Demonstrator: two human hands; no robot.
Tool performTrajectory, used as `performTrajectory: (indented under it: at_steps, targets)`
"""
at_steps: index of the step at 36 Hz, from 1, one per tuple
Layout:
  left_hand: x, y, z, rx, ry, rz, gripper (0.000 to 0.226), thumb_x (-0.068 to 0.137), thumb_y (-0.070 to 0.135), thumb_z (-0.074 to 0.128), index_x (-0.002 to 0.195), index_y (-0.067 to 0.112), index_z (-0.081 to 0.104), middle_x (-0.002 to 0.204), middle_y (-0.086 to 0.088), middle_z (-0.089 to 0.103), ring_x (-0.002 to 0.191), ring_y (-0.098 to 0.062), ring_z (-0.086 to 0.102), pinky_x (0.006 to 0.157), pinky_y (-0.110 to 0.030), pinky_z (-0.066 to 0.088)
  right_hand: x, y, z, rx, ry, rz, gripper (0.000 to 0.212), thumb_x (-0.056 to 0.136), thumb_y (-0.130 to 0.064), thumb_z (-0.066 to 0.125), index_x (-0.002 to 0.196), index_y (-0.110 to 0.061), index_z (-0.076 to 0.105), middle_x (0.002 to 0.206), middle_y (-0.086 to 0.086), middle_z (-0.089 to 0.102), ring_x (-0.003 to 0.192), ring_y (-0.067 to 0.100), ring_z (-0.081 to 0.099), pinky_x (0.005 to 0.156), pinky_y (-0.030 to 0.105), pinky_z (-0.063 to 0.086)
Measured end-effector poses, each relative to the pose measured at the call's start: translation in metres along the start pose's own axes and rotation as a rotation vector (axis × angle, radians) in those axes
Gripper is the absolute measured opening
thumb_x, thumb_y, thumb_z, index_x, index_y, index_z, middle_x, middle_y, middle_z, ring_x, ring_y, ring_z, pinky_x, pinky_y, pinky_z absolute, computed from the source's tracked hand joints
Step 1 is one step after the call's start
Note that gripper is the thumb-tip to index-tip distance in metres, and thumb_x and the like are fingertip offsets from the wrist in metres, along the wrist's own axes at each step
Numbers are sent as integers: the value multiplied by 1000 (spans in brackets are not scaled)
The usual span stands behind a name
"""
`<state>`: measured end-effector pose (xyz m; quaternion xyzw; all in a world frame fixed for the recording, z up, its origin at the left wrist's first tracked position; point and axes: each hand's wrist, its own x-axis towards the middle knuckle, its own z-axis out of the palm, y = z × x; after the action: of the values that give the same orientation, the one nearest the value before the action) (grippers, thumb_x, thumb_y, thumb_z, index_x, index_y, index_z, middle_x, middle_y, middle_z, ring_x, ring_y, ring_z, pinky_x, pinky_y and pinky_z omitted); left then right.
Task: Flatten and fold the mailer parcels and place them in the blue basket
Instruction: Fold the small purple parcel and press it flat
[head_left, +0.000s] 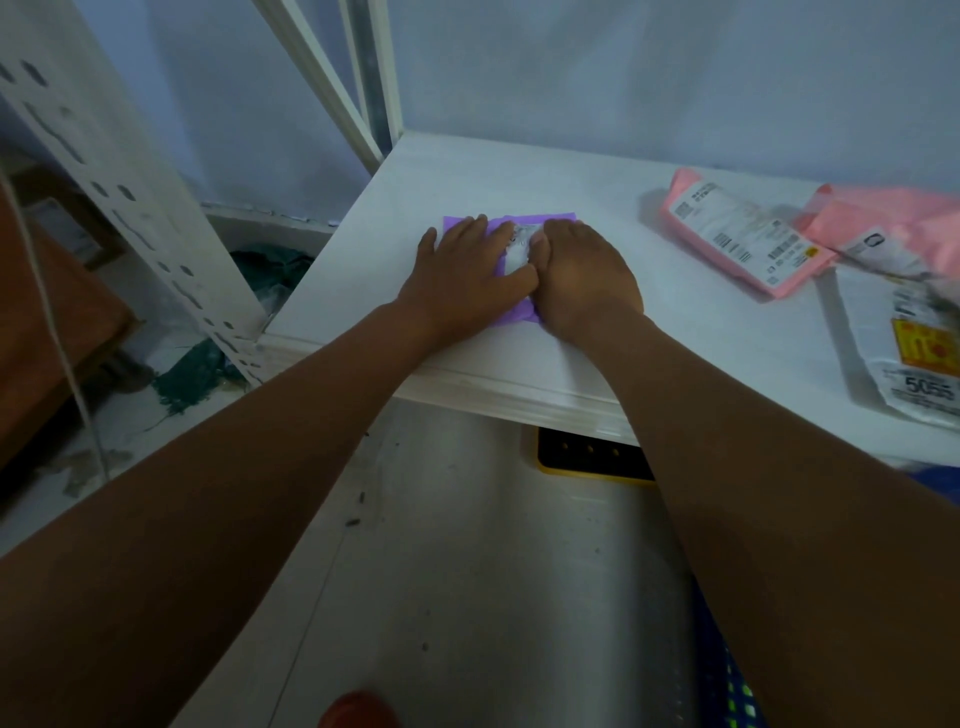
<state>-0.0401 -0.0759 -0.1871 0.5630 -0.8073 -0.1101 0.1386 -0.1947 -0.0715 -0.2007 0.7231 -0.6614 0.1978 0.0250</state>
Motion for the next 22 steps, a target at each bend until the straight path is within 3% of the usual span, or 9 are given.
performTrajectory:
  at_steps: [7, 10, 13, 16, 19, 22]
  targets:
    - [0, -2, -1, 29, 20, 7, 94, 74, 65, 22, 153, 16, 30, 160, -10, 29, 149, -25, 23, 121, -50, 15, -1, -1, -3, 44, 37, 26, 45, 103, -33, 21, 109, -7, 58, 115, 16, 63, 111, 34, 55, 99, 39, 38]
    - [-1, -1, -1, 8, 99, 6, 88, 75, 64, 24, 143, 10, 45, 146, -13, 47, 137, -30, 40, 115, -46, 28, -1, -2, 0, 31, -23, 57, 69, 96, -42, 4, 132, -6, 51, 141, 17, 50, 136, 32, 40, 113, 40, 32]
    - [1, -3, 1, -12, 165, -68, 87, 74, 68, 24, 128, 7, 55, 127, -17, 59, 120, -34, 52, 105, -45, 39, -3, -2, -4, 35, 15, 138, 62, 102, -44, 19, 150, -7, 33, 160, 18, 25, 148, 31, 21, 120, 42, 21]
    - [4, -3, 2, 27, 234, -182, 92, 77, 80, 26, 128, 9, 55, 129, -16, 59, 122, -35, 53, 107, -51, 39, -6, -2, -12, 13, 130, 217, 59, 102, -43, 30, 146, -5, 38, 155, 20, 33, 144, 33, 28, 116, 41, 24]
    - [3, -4, 5, 62, 291, -328, 100, 78, 88, 32, 139, 10, 46, 144, -18, 47, 136, -35, 40, 115, -55, 22, -5, -2, -15, -17, 172, 309, 49, 102, -40, 31, 127, -4, 52, 131, 18, 53, 125, 34, 45, 100, 41, 35]
    - [5, -12, 5, 44, 367, -423, 92, 85, 82, 32, 127, 4, 54, 132, -23, 54, 128, -40, 46, 113, -57, 27, -6, -3, -18, -62, 174, 352, 47, 102, -38, 32, 120, -3, 57, 123, 18, 57, 118, 34, 48, 95, 41, 37]
